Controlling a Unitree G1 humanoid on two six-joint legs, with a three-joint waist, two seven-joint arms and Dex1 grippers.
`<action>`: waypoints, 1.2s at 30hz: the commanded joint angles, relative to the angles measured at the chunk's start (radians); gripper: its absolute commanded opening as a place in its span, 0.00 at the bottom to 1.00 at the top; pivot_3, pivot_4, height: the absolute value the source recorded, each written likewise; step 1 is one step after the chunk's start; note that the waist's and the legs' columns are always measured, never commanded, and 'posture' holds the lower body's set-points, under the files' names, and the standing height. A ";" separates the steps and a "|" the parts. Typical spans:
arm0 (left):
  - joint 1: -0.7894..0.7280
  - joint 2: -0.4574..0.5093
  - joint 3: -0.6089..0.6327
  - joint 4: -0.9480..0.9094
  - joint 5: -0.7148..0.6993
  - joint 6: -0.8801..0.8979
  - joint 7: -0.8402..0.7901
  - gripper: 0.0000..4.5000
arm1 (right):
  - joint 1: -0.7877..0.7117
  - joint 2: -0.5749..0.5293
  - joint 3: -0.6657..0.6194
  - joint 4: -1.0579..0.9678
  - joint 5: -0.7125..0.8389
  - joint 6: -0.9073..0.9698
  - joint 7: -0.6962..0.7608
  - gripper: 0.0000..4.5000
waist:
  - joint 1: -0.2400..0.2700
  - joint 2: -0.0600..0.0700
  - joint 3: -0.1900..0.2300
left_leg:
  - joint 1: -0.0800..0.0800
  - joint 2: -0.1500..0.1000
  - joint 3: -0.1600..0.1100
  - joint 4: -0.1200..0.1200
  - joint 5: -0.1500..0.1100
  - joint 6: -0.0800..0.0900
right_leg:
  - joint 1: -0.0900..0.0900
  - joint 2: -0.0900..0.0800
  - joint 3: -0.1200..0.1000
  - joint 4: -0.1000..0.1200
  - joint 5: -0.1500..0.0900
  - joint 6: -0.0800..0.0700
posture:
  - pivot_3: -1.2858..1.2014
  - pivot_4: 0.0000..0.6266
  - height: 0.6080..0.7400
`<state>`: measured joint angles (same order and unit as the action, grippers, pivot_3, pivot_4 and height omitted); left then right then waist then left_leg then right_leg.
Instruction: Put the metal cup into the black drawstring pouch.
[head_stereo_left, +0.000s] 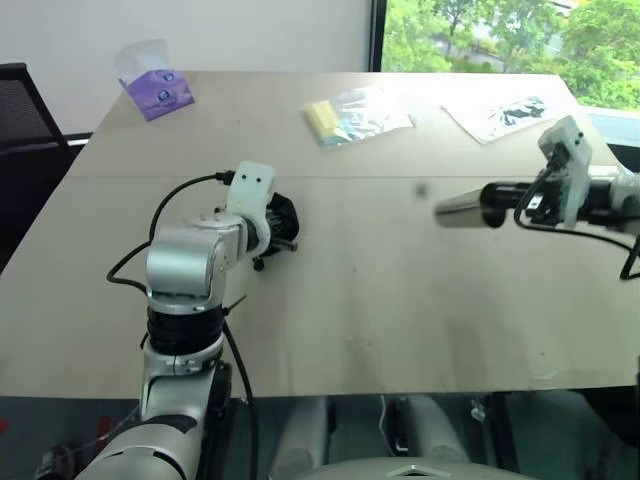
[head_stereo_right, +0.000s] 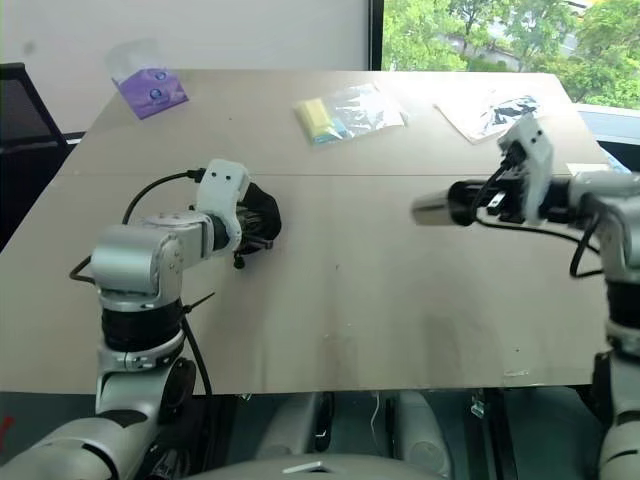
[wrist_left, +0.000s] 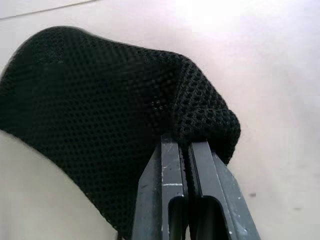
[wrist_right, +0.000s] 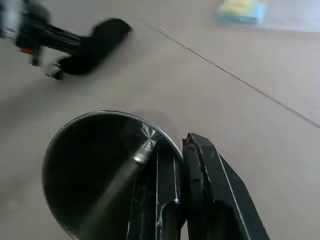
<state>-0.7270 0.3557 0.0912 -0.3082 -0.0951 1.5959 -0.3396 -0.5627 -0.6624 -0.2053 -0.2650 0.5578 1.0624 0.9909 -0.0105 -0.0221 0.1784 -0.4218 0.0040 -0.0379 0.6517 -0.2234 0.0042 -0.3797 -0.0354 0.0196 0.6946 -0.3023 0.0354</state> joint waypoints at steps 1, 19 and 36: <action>-0.090 -0.033 0.044 0.075 -0.066 0.019 -0.018 0.00 | 0.092 0.191 -0.128 -0.196 0.158 0.085 -0.203 0.01 | 0.000 0.000 0.000 | 0.000 0.000 0.000 0.000 0.000 0.000 | 0.000 0.000 0.000 0.000 0.000 0.000 | 0.52 0.24 1.00; -0.158 -0.322 0.257 0.313 -0.228 -0.157 0.038 0.00 | 0.408 0.444 0.020 -0.353 0.154 -0.241 -0.508 0.01 | -0.006 0.001 0.000 | 0.004 -0.001 0.004 -0.002 0.000 0.000 | -0.001 0.003 0.001 0.002 0.000 0.000 | 0.52 0.24 1.00; -0.087 -0.311 0.304 0.337 -0.352 -0.341 0.031 0.00 | 0.421 0.456 0.157 -0.309 0.060 -0.494 -0.514 0.01 | -0.006 0.001 0.000 | 0.004 -0.001 0.004 -0.002 0.000 0.000 | 0.000 0.002 0.001 0.002 0.000 0.000 | 0.52 0.24 1.00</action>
<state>-0.8148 0.0351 0.3882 0.0483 -0.4169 1.2773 -0.3024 -0.1221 -0.2170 -0.0561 -0.5593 0.6060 0.6027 0.4730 -0.0170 -0.0213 0.1785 -0.4178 0.0031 -0.0336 0.6497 -0.2229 0.0038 -0.3801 -0.0327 0.0202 0.6962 -0.3024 0.0359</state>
